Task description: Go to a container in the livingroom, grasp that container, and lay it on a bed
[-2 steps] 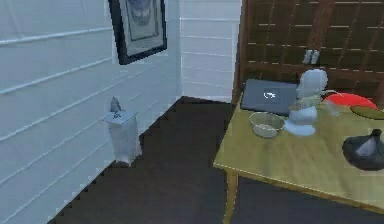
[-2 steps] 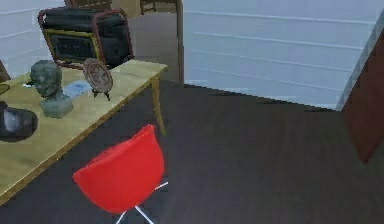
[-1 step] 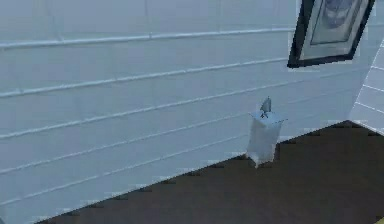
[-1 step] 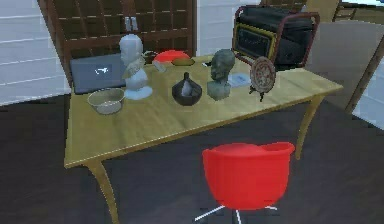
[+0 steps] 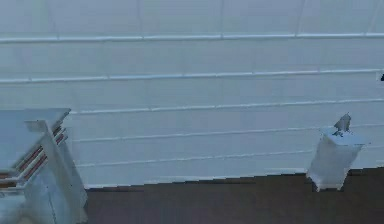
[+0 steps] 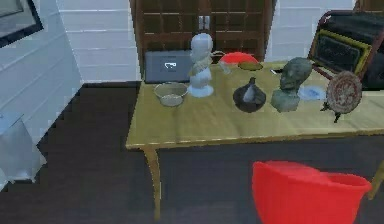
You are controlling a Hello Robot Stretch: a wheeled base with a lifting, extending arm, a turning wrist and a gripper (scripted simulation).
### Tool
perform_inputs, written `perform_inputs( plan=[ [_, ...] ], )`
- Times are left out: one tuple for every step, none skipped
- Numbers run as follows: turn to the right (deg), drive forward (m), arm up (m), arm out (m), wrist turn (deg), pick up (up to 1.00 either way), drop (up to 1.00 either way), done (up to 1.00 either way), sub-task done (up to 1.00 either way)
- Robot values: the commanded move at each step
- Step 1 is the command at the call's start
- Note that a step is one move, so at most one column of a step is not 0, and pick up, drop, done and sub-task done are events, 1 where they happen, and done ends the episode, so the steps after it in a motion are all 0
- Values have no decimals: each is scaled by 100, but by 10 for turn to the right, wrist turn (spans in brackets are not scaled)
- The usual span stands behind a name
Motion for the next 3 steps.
perform_inputs(
  plan=[
    [450,0,0,0,0,0,0,0,0],
    [60,0,0,0,0,0,0,0,0],
    [0,75,0,0,0,0,0,0,0]
  ],
)
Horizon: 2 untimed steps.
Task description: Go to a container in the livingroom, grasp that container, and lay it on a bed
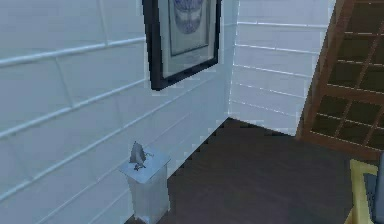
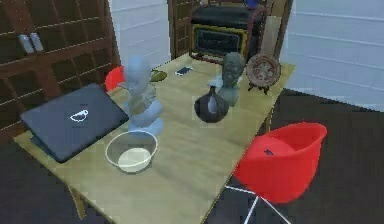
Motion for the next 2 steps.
perform_inputs(
  plan=[
    [150,0,0,0,0,0,0,0,0],
    [0,65,0,0,0,0,0,0,0]
  ],
)
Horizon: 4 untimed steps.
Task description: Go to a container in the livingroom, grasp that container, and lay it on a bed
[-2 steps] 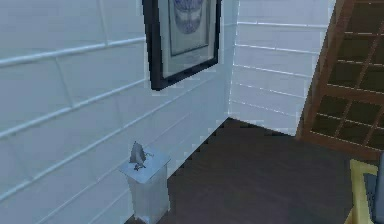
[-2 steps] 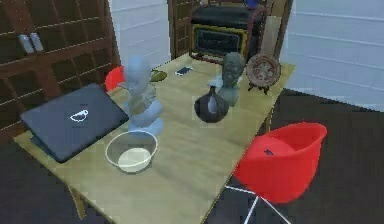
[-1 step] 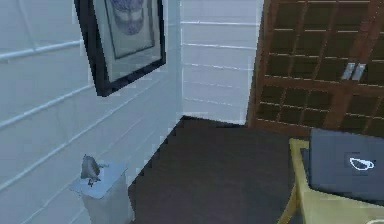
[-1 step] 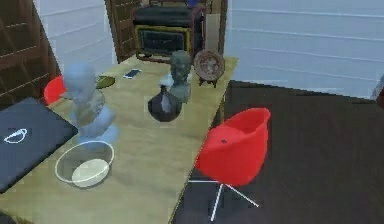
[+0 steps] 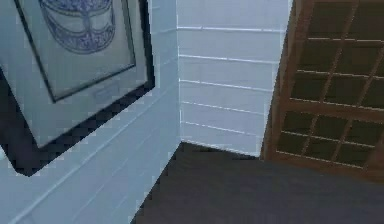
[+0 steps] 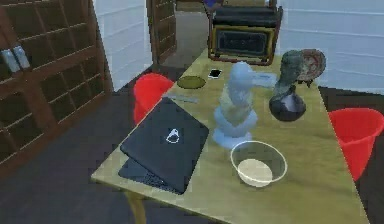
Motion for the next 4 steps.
perform_inputs(
  plan=[
    [330,0,0,0,0,0,0,0,0],
    [0,5,0,0,0,0,0,0,0],
    [0,0,50,0,0,0,0,0,0],
    [0,0,38,0,0,0,0,0,0]
  ],
)
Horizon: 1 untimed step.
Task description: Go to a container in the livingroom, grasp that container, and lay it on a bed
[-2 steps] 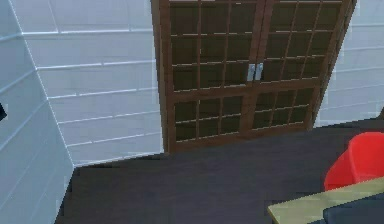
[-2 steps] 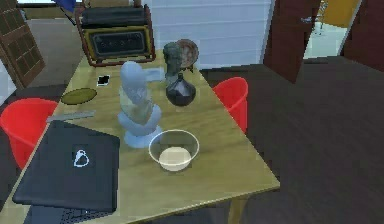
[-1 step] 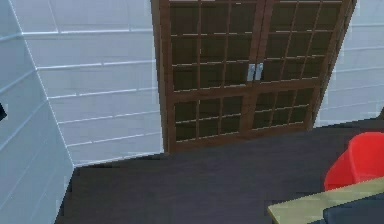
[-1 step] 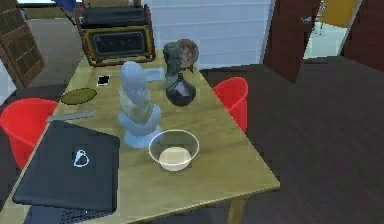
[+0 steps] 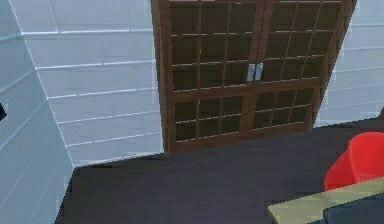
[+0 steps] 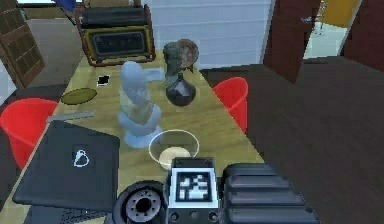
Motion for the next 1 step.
perform_inputs(
  plan=[
    [0,0,0,22,0,0,0,0,0]
  ],
)
